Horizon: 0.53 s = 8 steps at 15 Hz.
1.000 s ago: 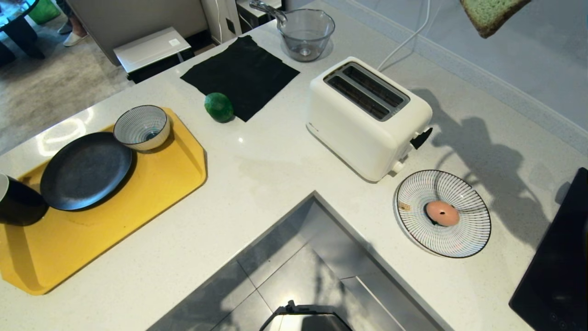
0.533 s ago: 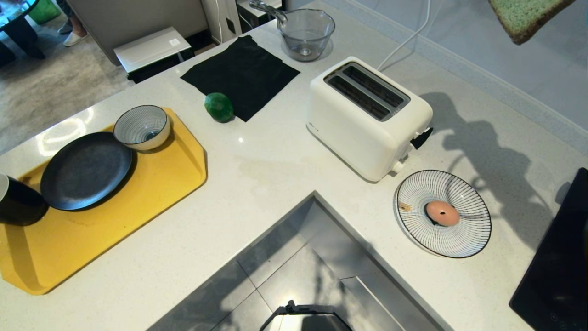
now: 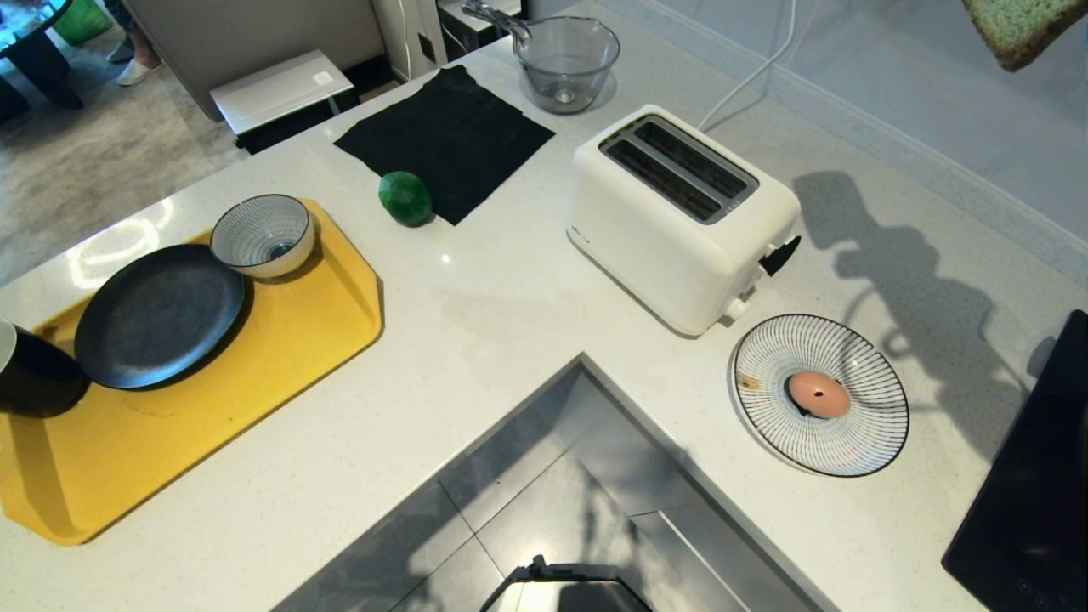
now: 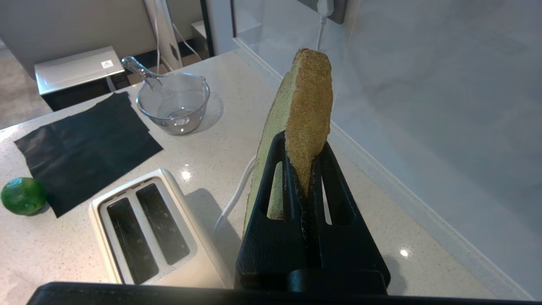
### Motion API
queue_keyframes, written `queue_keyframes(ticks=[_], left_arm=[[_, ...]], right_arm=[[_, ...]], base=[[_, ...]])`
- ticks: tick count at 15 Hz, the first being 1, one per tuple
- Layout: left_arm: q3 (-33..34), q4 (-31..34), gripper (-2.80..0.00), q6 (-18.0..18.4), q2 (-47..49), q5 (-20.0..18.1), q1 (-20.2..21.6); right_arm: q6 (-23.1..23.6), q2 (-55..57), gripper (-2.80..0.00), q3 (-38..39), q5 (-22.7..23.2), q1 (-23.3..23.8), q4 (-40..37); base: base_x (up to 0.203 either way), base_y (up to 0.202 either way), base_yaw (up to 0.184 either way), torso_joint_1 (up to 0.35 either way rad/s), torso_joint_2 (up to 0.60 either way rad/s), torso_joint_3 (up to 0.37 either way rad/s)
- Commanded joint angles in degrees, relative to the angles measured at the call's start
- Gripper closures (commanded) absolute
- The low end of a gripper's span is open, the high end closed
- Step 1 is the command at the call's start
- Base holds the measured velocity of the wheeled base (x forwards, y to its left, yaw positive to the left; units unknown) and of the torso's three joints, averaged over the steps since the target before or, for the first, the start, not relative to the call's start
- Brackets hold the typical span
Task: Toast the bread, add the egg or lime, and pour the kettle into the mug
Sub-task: Put the baked bread on a plate
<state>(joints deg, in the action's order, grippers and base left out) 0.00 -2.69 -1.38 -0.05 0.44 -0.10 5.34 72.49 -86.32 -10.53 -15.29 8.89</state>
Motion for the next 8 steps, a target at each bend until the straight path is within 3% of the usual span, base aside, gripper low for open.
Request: queue_keyframes(ticks=[1,3,6,8], left_arm=[[0.9,0.0,0.00,0.0,0.0,0.0,0.0],[0.9,0.0,0.00,0.0,0.0,0.0,0.0],[0.9,0.0,0.00,0.0,0.0,0.0,0.0],[0.9,0.0,0.00,0.0,0.0,0.0,0.0]], right_arm=[[0.1,-0.2,0.00,-0.2,-0.4,0.0,0.1],[0.1,-0.5,0.00,0.1,-0.7,0.0,0.1],[0.1,-0.5,0.00,0.4,-0.7,0.0,0.1],[0.1,-0.5,0.00,0.4,-0.6,-0.1,0.1]], base=[[0.000,0.000,0.000,0.000,0.00,0.000],[0.000,0.000,0.000,0.000,0.00,0.000],[-0.149,0.000,0.002,-0.002,0.00,0.003],[-0.034,0.000,-0.002,-0.017,-0.01,0.005]])
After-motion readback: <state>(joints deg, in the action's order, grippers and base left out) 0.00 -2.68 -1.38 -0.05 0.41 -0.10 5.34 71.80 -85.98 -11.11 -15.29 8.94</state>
